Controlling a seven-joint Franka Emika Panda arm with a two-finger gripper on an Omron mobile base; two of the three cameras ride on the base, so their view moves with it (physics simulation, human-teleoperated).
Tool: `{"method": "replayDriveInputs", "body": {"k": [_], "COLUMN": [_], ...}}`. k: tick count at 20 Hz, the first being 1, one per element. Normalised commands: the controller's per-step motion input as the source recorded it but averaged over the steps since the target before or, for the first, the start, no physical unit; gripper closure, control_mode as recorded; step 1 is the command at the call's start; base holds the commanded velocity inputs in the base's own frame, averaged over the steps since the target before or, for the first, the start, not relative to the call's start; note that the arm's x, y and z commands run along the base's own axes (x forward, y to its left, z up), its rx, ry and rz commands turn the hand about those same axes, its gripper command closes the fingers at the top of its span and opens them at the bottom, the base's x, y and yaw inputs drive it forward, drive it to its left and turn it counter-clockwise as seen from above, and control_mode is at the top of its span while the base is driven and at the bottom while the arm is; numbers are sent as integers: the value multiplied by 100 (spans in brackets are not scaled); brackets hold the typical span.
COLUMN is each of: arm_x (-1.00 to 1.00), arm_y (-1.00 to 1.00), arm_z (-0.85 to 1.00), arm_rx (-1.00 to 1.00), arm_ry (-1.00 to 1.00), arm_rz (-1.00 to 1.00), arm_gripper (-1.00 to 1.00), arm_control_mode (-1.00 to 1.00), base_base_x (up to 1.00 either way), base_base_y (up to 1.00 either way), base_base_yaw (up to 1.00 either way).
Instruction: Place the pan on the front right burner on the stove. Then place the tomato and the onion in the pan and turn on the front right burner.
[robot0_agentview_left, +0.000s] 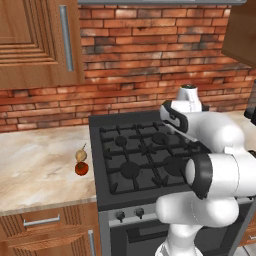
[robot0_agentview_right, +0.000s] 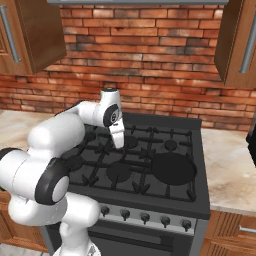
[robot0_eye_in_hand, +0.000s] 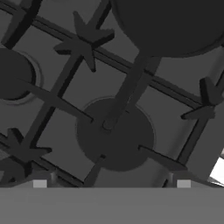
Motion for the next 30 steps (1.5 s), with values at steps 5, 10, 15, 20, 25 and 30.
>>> {"method": "replayDriveInputs", "body": {"k": [5, 10, 15, 20, 25, 30], "arm_x": [0, 0, 0, 0, 0, 0], "arm_y": [55, 60, 64, 71, 76, 54], "arm_z": [0, 0, 0, 0, 0, 0], "arm_rx": [0, 3, 2, 0, 0, 0], "arm_ry": [0, 0, 0, 0, -5, -4], "arm_rz": [40, 41, 38, 33, 26, 19], "arm_gripper": [-100, -100, -100, -100, -100, -100], "arm_control_mode": [-100, -100, -100, -100, -100, -100], "base_base_x": [0, 0, 0, 0, 0, 0], "base_base_y": [0, 0, 0, 0, 0, 0], "base_base_yaw": [0, 0, 0, 0, 0, 0]}}
